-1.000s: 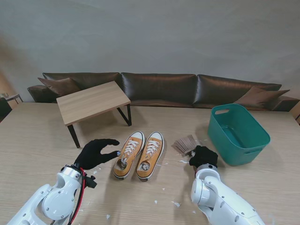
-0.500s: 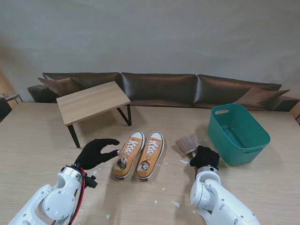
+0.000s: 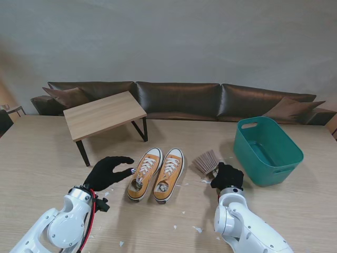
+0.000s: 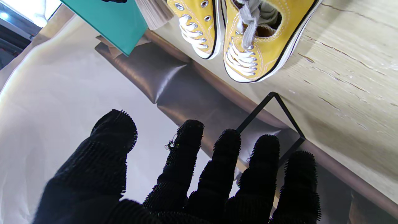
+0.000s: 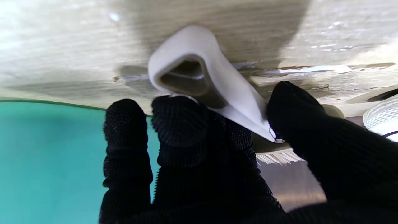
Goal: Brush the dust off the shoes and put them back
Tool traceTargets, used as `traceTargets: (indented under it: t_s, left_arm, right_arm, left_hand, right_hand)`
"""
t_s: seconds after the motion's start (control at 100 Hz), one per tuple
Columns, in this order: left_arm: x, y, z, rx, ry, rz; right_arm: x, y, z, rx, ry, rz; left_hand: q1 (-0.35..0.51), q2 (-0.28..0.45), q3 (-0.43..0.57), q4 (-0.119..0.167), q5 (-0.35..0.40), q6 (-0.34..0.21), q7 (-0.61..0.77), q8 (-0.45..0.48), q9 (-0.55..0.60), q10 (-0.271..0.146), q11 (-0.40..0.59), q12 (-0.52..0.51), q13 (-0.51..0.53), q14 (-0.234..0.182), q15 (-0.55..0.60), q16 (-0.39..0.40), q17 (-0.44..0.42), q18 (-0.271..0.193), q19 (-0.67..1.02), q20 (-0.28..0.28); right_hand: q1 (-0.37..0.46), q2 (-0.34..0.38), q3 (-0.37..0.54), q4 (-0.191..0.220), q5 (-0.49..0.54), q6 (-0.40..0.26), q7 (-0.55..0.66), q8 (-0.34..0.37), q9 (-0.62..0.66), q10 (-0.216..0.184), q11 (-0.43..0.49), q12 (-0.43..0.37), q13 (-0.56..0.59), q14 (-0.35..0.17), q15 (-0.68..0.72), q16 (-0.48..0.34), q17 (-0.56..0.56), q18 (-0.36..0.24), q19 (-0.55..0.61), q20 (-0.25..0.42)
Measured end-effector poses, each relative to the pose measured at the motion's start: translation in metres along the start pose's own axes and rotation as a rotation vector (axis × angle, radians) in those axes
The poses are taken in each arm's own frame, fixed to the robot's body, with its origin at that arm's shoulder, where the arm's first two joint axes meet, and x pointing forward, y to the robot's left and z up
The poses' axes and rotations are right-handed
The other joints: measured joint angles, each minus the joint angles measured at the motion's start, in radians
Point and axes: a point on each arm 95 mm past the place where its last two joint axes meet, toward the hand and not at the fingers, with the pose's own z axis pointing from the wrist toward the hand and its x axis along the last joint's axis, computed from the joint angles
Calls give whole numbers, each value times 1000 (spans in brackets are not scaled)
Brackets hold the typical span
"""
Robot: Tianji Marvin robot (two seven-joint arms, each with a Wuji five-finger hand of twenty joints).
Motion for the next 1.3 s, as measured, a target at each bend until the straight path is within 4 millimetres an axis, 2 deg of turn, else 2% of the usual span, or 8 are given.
traceTargets:
  t_s: [0.15,0.29,0.75,0.87,0.99,1.03,1.16,1.3]
  left_arm:
    - [0,0,0,-1,-1,-3]
    - [0,0,0,1,-2,-6]
    - [0,1,0,-6,-8,-10]
    - [1,1,0,-8,-7,-11]
    - [1,2,1,-9,-7,-11]
    - [1,2,1,-9,-8,-11]
    - [1,2,1,-8,-9,-11]
    - [1,2,1,-8,-9,-11]
  right_arm:
    - [-1,3,1,-18,-13,35]
    - [-1,5,2,-17,-15,69]
    - [5,16,1,77,43,125]
    - [5,14,2,125,58,94]
    - [2,13,4,171,61,104]
    - [1,13,4,185,58,120]
    - [-1,17,5,171,28,203]
    - [3,13,5,171,53,82]
  left_hand:
    - [1,0,0,0,0,0,0,0,0,0,0,0,0,10,0,9,0,2,-10,12]
    - [1,0,-11,0,0,1,0,0,0,1,0,0,0,10,1,10,0,3,-10,15]
    - [2,9,-29,0,0,1,0,0,0,7,0,0,0,11,1,11,0,7,-22,37]
    - [2,9,-31,0,0,1,0,0,0,7,0,0,0,11,2,11,0,8,-22,37]
    - [2,9,-32,0,0,1,0,0,0,7,0,0,0,11,2,11,0,8,-22,39]
    - [2,9,-32,0,0,1,0,0,0,7,0,0,0,11,2,11,0,8,-22,39]
    - [2,9,-32,0,0,1,0,0,0,7,0,0,0,11,2,11,0,8,-23,40]
    - [2,9,-32,0,0,2,0,0,0,8,0,0,0,11,2,11,0,8,-25,46]
  right_hand:
    - [-1,-107,32,-12,81,-36,-1,13,130,-12,-80,-74,0,0,-1,13,0,2,-17,-12]
    - [-1,-167,33,-12,153,-69,-35,14,228,-25,-143,-96,18,-1,133,75,0,2,11,-35]
    - [-2,-178,33,-30,232,-78,-131,11,279,-27,-185,9,21,13,288,141,0,2,84,-29]
    - [-15,-129,33,-50,224,-66,-126,42,279,-27,-165,66,21,13,348,169,0,2,87,-28]
    - [-51,45,2,-62,99,-25,-24,73,213,-42,12,131,4,-16,436,199,0,2,95,-28]
    - [-64,99,-30,-38,77,-22,11,73,205,-53,72,152,3,-25,471,209,0,5,97,-26]
    - [-111,41,16,93,81,-22,47,50,207,-55,110,172,3,-25,523,222,0,42,111,-1]
    - [-113,15,32,111,81,-23,51,45,207,-55,112,173,3,-25,523,222,0,43,112,-1]
